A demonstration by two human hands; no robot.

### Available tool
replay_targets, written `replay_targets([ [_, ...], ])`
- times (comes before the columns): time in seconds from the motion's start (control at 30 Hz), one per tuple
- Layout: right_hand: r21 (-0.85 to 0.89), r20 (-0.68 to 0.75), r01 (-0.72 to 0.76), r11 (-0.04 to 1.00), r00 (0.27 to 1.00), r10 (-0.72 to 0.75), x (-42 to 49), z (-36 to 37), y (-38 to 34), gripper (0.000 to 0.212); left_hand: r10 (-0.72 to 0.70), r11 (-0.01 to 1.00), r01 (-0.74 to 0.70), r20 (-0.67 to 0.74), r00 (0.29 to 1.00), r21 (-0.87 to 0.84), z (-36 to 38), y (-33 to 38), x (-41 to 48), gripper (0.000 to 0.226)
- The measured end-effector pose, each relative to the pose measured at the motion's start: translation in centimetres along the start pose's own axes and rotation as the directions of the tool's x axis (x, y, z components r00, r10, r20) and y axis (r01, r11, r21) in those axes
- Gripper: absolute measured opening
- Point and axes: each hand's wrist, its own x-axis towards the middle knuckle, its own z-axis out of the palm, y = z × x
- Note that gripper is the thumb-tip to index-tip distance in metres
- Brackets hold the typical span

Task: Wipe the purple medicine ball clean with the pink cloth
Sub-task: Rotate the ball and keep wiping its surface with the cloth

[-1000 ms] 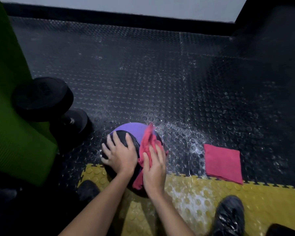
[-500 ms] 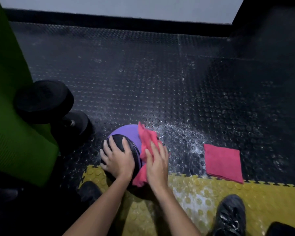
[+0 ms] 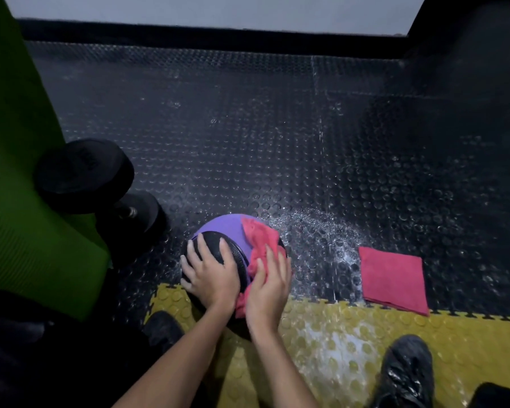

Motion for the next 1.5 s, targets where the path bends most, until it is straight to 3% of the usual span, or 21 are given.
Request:
replay_targets([
  [0.1, -0.016, 0.085, -0.163, 0.987, 0.983, 0.163, 3.7, -1.9, 0.6, 0.032, 0.064, 0.997, -0.065, 0.043, 0.997, 0.029, 0.3, 0.1, -0.8, 0.077],
  [0.2, -0.079, 0.296, -0.466, 0.881, 0.833, 0.467, 8.7, -4.1, 1.6, 0.032, 0.127, 0.985, -0.135, 0.079, 0.989, 0.107, 0.8, 0.0, -1.8, 0.063],
  [0.23, -0.109, 0.324, -0.489, 0.865, 0.806, 0.496, 9.5, -4.5, 1.8, 0.032, 0.150, 0.979, -0.158, 0.076, 0.986, 0.127, 0.8, -0.3, -2.2, 0.061],
  [0.3, -0.158, 0.324, -0.375, 0.913, 0.854, 0.407, 9.2, -4.7, 1.5, 0.032, 0.241, 0.958, -0.250, 0.082, 0.967, 0.138, 0.5, -1.2, -2.9, 0.058],
  [0.37, -0.175, 0.296, -0.111, 0.978, 0.942, 0.160, 7.2, -4.8, 0.5, 0.032, 0.340, 0.932, -0.346, 0.070, 0.938, 0.108, 0.3, -2.0, -3.4, 0.056],
  [0.43, -0.129, 0.253, 0.077, 0.989, 0.966, -0.042, 5.3, -5.3, 0.6, 0.031, 0.335, 0.942, -0.336, 0.044, 0.941, 0.013, 0.0, -1.9, -3.3, 0.053],
  [0.47, -0.110, 0.226, 0.052, 0.993, 0.974, -0.026, 5.1, -5.9, 1.3, 0.031, 0.272, 0.962, -0.271, 0.038, 0.961, -0.038, -0.2, -1.4, -3.0, 0.052],
  [0.5, -0.093, 0.207, -0.069, 0.993, 0.974, 0.088, 5.3, -6.6, 2.4, 0.031, 0.177, 0.982, -0.173, 0.043, 0.983, -0.076, -0.3, -0.7, -2.6, 0.049],
  [0.57, -0.104, 0.210, -0.373, 0.922, 0.898, 0.387, 5.7, -7.6, 4.9, 0.033, -0.030, 0.996, 0.036, 0.074, 0.997, -0.085, 0.0, 0.5, -2.1, 0.046],
  [0.63, -0.136, 0.179, -0.469, 0.873, 0.855, 0.487, 5.1, -7.9, 6.2, 0.033, -0.037, 0.998, 0.043, 0.121, 0.992, -0.042, 0.1, 0.8, -2.0, 0.047],
  [0.73, -0.106, 0.036, -0.313, 0.944, 0.947, 0.318, 2.9, -7.0, 4.7, 0.028, 0.040, 0.999, -0.040, 0.166, 0.985, -0.001, 0.3, -0.2, -1.8, 0.051],
  [0.8, -0.083, 0.017, -0.077, 0.994, 0.997, 0.079, 1.9, -6.1, 3.0, 0.030, 0.039, 0.999, -0.038, 0.160, 0.986, -0.008, 0.2, -0.6, -1.2, 0.062],
  [0.87, -0.148, 0.123, 0.260, 0.954, 0.962, -0.243, 1.7, -5.1, 1.6, 0.035, 0.044, 0.999, -0.039, 0.143, 0.989, -0.037, 0.1, -1.0, -0.9, 0.071],
  [0.93, -0.223, 0.266, 0.425, 0.877, 0.892, -0.365, 2.4, -4.5, 1.5, 0.037, 0.060, 0.997, -0.053, 0.145, 0.988, -0.051, 0.1, -1.3, -1.0, 0.072],
  [1.07, -0.164, 0.309, 0.232, 0.959, 0.935, -0.174, 4.6, -5.0, 2.1, 0.050, 0.076, 0.997, -0.070, 0.149, 0.986, -0.042, 0.3, -1.0, -1.1, 0.071],
  [1.13, -0.114, 0.241, 0.120, 0.986, 0.966, -0.090, 5.6, -5.5, 2.2, 0.042, 0.080, 0.997, -0.079, 0.168, 0.983, -0.013, 0.4, -0.3, -1.1, 0.072],
  [1.2, -0.112, 0.172, -0.065, 0.992, 0.982, 0.083, 6.8, -5.9, 2.6, 0.028, 0.092, 0.996, -0.094, 0.182, 0.979, 0.001, 0.4, 0.1, -1.1, 0.073],
  [1.27, -0.134, 0.164, -0.299, 0.945, 0.934, 0.319, 7.9, -6.1, 3.7, 0.026, 0.089, 0.996, -0.094, 0.193, 0.977, 0.014, 0.4, 0.2, -1.2, 0.073],
  [1.33, -0.108, 0.184, -0.423, 0.900, 0.881, 0.436, 8.9, -6.7, 4.3, 0.024, 0.106, 0.994, -0.111, 0.204, 0.973, 0.012, 0.1, 0.1, -1.5, 0.072],
  [1.43, 0.098, 0.172, -0.412, 0.906, 0.903, 0.393, 10.4, -8.1, 1.7, 0.026, 0.138, 0.990, -0.135, 0.202, 0.970, -0.029, -0.3, -0.6, -1.7, 0.070],
  [1.5, 0.280, 0.156, -0.309, 0.909, 0.949, 0.274, 11.5, -9.2, -1.2, 0.032, 0.145, 0.989, -0.137, 0.196, 0.970, -0.054, -0.5, -1.1, -1.5, 0.069],
])
